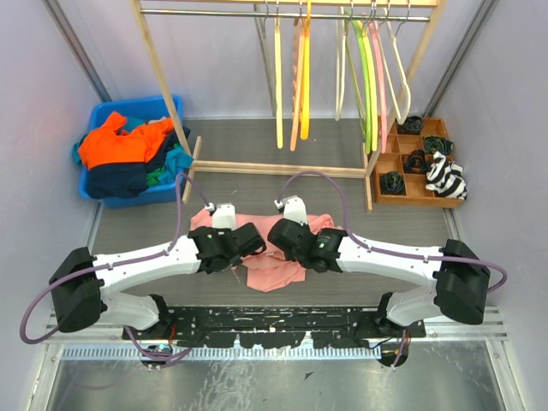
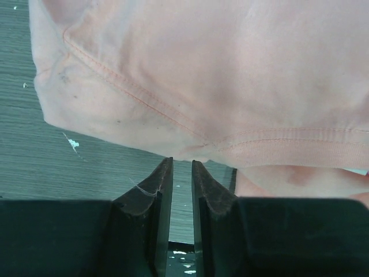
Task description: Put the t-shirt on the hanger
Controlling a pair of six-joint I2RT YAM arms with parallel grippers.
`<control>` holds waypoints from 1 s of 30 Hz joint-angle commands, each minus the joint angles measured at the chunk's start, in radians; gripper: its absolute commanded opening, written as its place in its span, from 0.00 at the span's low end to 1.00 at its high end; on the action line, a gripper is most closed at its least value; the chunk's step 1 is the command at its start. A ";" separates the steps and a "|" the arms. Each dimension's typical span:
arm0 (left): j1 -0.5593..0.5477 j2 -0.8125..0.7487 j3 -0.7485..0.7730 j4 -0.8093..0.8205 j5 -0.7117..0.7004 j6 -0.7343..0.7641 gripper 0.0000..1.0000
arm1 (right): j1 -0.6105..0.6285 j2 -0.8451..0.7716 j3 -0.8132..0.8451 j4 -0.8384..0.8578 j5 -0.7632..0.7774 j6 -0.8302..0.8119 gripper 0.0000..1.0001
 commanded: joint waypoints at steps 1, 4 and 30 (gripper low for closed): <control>-0.003 -0.021 0.048 -0.047 -0.048 0.006 0.26 | 0.004 0.001 0.063 0.006 0.041 -0.025 0.27; -0.003 -0.038 0.049 -0.048 -0.035 0.008 0.27 | 0.004 -0.014 0.063 0.009 0.032 -0.029 0.17; -0.070 -0.040 -0.056 0.006 -0.080 -0.107 0.69 | 0.004 -0.110 0.201 0.040 -0.093 -0.046 0.01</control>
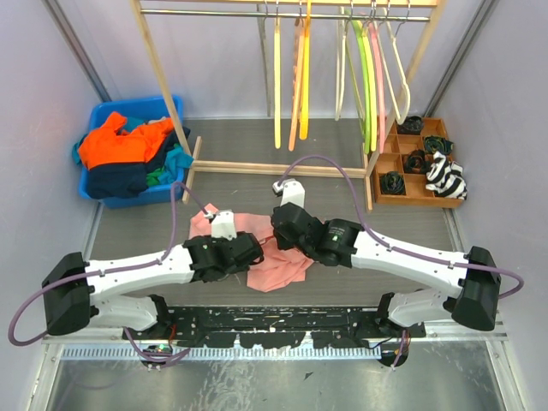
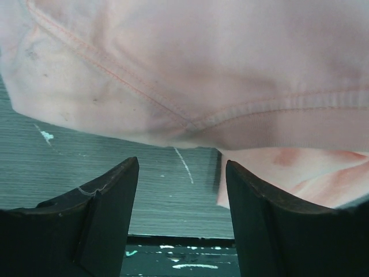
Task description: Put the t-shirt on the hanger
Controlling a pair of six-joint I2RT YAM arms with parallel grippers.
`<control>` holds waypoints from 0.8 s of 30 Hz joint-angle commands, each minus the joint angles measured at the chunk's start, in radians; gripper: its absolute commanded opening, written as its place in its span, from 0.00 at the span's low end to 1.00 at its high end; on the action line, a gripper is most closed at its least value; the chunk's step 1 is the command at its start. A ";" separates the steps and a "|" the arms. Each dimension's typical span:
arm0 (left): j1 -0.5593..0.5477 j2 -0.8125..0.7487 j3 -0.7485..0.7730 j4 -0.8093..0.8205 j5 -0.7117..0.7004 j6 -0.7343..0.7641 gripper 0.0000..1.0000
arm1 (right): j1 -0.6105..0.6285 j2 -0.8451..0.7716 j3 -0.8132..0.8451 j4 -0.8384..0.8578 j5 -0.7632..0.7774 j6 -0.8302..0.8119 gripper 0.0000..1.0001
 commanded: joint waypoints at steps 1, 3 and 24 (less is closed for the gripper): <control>-0.005 0.056 0.019 -0.092 -0.120 -0.072 0.68 | 0.004 -0.039 0.067 0.021 -0.014 -0.009 0.01; -0.004 0.078 0.039 -0.139 -0.162 -0.095 0.68 | 0.004 -0.046 0.078 0.015 -0.021 -0.008 0.01; -0.004 -0.196 -0.071 0.069 -0.166 -0.008 0.66 | 0.004 -0.107 0.131 -0.035 -0.057 -0.002 0.01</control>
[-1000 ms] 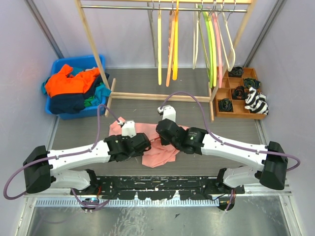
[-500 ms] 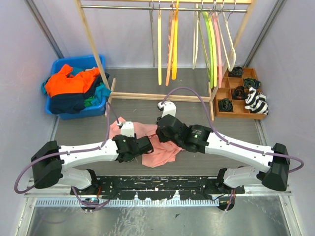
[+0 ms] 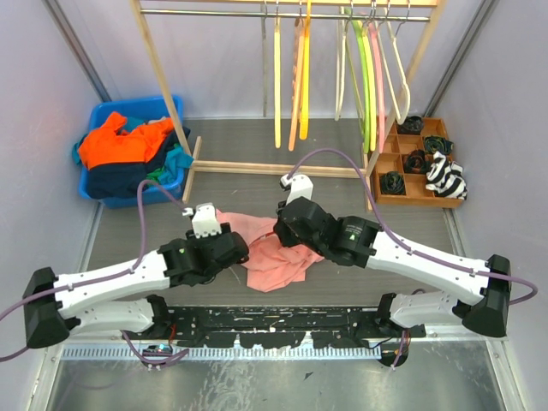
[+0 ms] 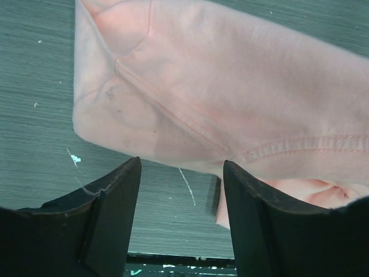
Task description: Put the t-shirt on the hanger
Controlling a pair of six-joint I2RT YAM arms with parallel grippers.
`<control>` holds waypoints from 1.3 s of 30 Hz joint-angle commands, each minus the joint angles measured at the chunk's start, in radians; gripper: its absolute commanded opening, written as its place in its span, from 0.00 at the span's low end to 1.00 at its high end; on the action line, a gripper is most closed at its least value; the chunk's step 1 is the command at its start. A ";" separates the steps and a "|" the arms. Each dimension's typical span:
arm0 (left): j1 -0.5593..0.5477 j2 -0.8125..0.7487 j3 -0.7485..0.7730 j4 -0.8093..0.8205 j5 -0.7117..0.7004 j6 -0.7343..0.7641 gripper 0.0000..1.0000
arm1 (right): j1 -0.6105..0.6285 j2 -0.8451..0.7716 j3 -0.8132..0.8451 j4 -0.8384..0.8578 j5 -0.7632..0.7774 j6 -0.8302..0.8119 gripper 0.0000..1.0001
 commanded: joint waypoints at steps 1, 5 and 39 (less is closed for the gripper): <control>-0.002 -0.089 -0.111 0.161 0.026 0.034 0.67 | 0.005 -0.020 0.083 0.014 -0.010 -0.005 0.01; -0.017 -0.142 -0.186 0.293 0.050 0.101 0.69 | 0.004 -0.005 0.119 -0.001 -0.018 -0.009 0.01; -0.103 -0.101 -0.068 -0.045 -0.201 -0.109 0.04 | 0.002 0.020 0.183 -0.077 -0.029 -0.033 0.01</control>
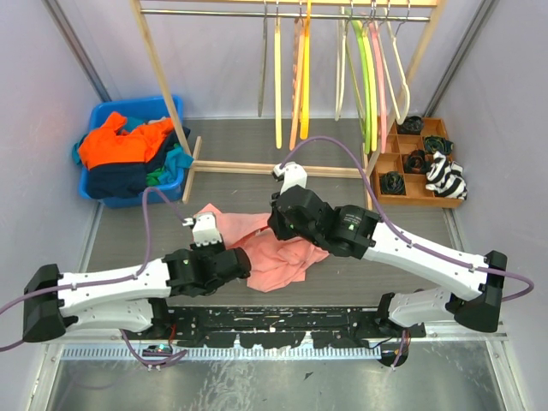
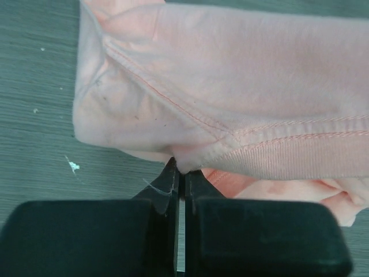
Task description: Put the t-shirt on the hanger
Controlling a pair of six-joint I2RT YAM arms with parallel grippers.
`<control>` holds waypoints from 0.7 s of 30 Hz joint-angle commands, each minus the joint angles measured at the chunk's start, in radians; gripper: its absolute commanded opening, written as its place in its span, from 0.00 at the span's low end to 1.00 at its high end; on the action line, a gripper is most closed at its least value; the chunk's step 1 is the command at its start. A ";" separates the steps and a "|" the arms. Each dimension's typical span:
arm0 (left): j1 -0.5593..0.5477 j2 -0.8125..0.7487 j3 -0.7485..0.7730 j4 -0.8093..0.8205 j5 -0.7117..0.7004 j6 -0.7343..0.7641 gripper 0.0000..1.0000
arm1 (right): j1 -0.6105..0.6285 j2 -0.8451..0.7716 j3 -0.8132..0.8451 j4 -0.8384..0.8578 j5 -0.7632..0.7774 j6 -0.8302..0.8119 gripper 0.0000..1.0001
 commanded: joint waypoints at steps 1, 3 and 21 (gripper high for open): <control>-0.003 -0.071 0.089 -0.203 -0.088 -0.044 0.00 | 0.002 -0.048 0.003 0.023 0.006 -0.005 0.01; -0.002 -0.100 0.136 -0.270 -0.094 -0.043 0.00 | 0.002 -0.056 0.000 0.016 0.006 -0.003 0.01; 0.000 0.031 0.979 -0.497 -0.151 0.278 0.00 | 0.002 -0.096 0.274 -0.076 -0.036 -0.066 0.01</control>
